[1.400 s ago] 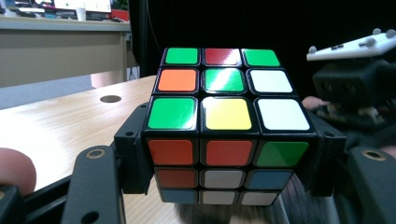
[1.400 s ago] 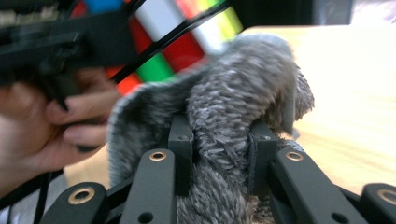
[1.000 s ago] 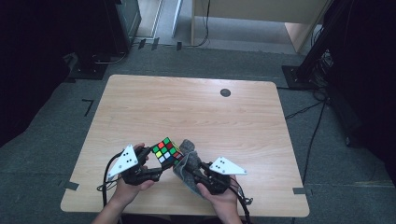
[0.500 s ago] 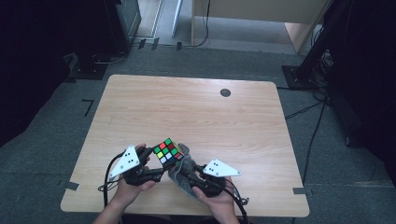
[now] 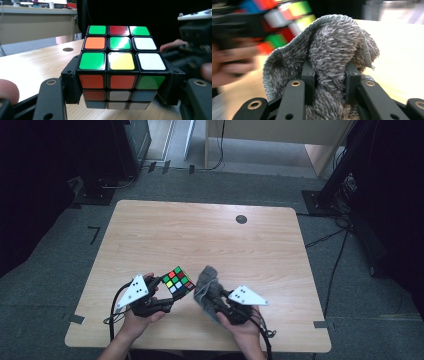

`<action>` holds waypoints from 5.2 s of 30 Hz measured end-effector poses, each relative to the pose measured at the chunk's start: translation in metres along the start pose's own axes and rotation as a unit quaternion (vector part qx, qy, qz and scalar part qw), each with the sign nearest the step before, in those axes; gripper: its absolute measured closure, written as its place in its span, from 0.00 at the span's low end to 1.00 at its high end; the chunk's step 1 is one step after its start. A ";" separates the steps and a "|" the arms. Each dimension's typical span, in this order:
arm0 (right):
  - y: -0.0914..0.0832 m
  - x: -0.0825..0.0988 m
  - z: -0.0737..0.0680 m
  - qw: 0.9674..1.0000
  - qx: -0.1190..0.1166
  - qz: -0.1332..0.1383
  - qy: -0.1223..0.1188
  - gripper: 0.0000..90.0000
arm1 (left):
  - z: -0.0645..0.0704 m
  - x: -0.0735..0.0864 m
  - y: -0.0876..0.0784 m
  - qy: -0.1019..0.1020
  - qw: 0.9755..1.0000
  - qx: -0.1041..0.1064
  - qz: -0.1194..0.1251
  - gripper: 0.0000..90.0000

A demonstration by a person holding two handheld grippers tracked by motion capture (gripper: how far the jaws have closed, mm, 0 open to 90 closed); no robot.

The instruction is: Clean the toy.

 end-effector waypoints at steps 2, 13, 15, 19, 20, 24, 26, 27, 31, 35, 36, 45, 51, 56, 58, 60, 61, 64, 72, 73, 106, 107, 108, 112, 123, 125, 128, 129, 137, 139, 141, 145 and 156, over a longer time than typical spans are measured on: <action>-0.008 0.002 0.031 0.999 0.049 -0.006 0.006 0.77 | -0.003 -0.001 -0.001 -0.002 1.000 -0.003 0.002 0.38; -0.024 0.037 0.114 0.983 0.174 -0.061 0.025 0.72 | -0.013 0.006 0.001 -0.010 1.000 -0.014 -0.011 0.38; -0.020 0.043 0.113 0.982 0.172 -0.070 0.024 0.69 | -0.014 0.008 0.002 -0.012 1.000 -0.015 -0.013 0.38; -0.015 0.046 0.111 0.983 0.163 -0.077 0.017 0.61 | -0.017 0.010 0.003 -0.017 1.000 -0.015 -0.017 0.38; -0.016 0.044 0.110 0.984 0.162 -0.073 0.015 0.57 | -0.018 0.010 0.003 -0.019 1.000 -0.016 -0.017 0.38; -0.021 0.029 0.112 0.982 0.182 -0.048 -0.006 0.37 | -0.023 0.012 0.004 -0.032 0.999 -0.020 -0.021 0.38; -0.024 0.020 0.110 0.981 0.189 -0.034 -0.011 0.31 | -0.025 0.012 0.003 -0.037 0.999 -0.020 -0.021 0.38; -0.026 0.016 0.108 0.982 0.187 -0.027 -0.013 0.30 | -0.026 0.012 0.003 -0.038 0.999 -0.021 -0.021 0.38; -0.026 0.005 0.095 0.984 0.175 -0.011 -0.027 0.27 | -0.027 0.011 0.004 -0.041 0.999 -0.019 -0.020 0.38; -0.018 0.001 0.075 0.990 0.140 -0.001 -0.035 0.26 | -0.027 0.010 0.006 -0.048 0.998 -0.018 -0.021 0.38; -0.015 0.000 0.067 0.991 0.125 0.001 -0.036 0.26 | -0.026 0.009 0.007 -0.053 0.998 -0.015 -0.019 0.38; 0.015 0.001 -0.016 0.997 -0.025 0.027 -0.064 0.28 | -0.011 0.011 0.020 -0.069 0.997 0.000 -0.036 0.38; 0.024 0.003 -0.037 0.993 -0.026 0.041 -0.105 0.28 | -0.001 0.010 0.024 -0.086 0.995 0.015 -0.039 0.38; 0.028 0.002 -0.043 0.991 -0.020 0.059 -0.121 0.30 | 0.004 0.009 0.025 -0.090 0.995 0.019 -0.046 0.38; 0.028 0.001 -0.045 0.990 -0.019 0.063 -0.128 0.31 | 0.006 0.009 0.026 -0.102 0.993 0.026 -0.045 0.38; 0.030 0.002 -0.046 0.989 -0.014 0.063 -0.134 0.31 | 0.010 0.010 0.028 -0.102 0.993 0.029 -0.048 0.38; 0.030 0.003 -0.047 0.989 -0.014 0.063 -0.136 0.31 | 0.012 0.010 0.029 -0.099 0.993 0.030 -0.051 0.38; 0.031 0.003 -0.047 0.988 -0.007 0.065 -0.143 0.33 | 0.017 0.011 0.032 -0.097 0.993 0.035 -0.054 0.38; 0.031 0.003 -0.045 0.987 0.003 0.059 -0.149 0.37 | 0.017 0.012 0.033 -0.112 0.991 0.032 -0.059 0.38; 0.030 0.004 -0.045 0.988 0.001 0.055 -0.146 0.37 | 0.018 0.013 0.033 -0.113 0.991 0.034 -0.060 0.38; -0.004 -0.017 -0.012 0.999 -0.019 -0.024 -0.038 0.39 | 0.003 0.045 0.031 0.124 0.984 -0.028 -0.125 0.23; -0.004 -0.017 -0.014 0.999 -0.024 -0.026 -0.034 0.39 | 0.004 0.046 0.031 0.131 0.983 -0.030 -0.124 0.23; -0.004 -0.017 -0.017 0.999 -0.030 -0.030 -0.030 0.39 | 0.004 0.046 0.032 0.137 0.982 -0.032 -0.123 0.23; -0.002 -0.017 -0.025 0.998 -0.046 -0.045 -0.014 0.39 | 0.006 0.045 0.032 0.178 0.977 -0.042 -0.113 0.23; 0.007 -0.004 -0.036 0.993 -0.069 -0.092 0.039 0.39 | 0.024 0.046 0.036 0.264 0.957 -0.053 -0.112 0.25; 0.008 -0.003 -0.038 0.992 -0.071 -0.098 0.043 0.39 | 0.025 0.048 0.038 0.269 0.954 -0.059 -0.114 0.25; 0.009 -0.001 -0.039 0.991 -0.067 -0.102 0.047 0.39 | 0.022 0.047 0.038 0.267 0.955 -0.074 -0.109 0.33; 0.009 -0.001 -0.038 0.991 -0.067 -0.102 0.052 0.38 | 0.022 0.047 0.038 0.264 0.956 -0.074 -0.107 0.35; 0.011 0.001 -0.039 0.989 -0.066 -0.109 0.072 0.38 | 0.023 0.051 0.041 0.263 0.955 -0.077 -0.114 0.37; 0.011 0.000 -0.039 0.990 -0.069 -0.103 0.065 0.38 | 0.023 0.050 0.040 0.256 0.958 -0.074 -0.109 0.37; 0.011 -0.002 -0.039 0.991 -0.075 -0.095 0.062 0.35 | 0.021 0.049 0.039 0.243 0.961 -0.074 -0.110 0.38; 0.004 -0.009 -0.031 0.993 -0.077 -0.077 0.048 0.23 | 0.005 0.048 0.033 0.198 0.971 -0.081 -0.109 0.38; -0.004 0.030 0.090 0.987 0.110 -0.094 0.068 0.23 | -0.020 0.043 0.019 0.108 0.986 -0.078 -0.096 0.38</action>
Point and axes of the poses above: each handheld gripper's, and its own axes: y roughly forward along the jaws, x roughly out of its underside, z roughly to its right, the point moved 10 cm from there along y, roughly forward along the jaws
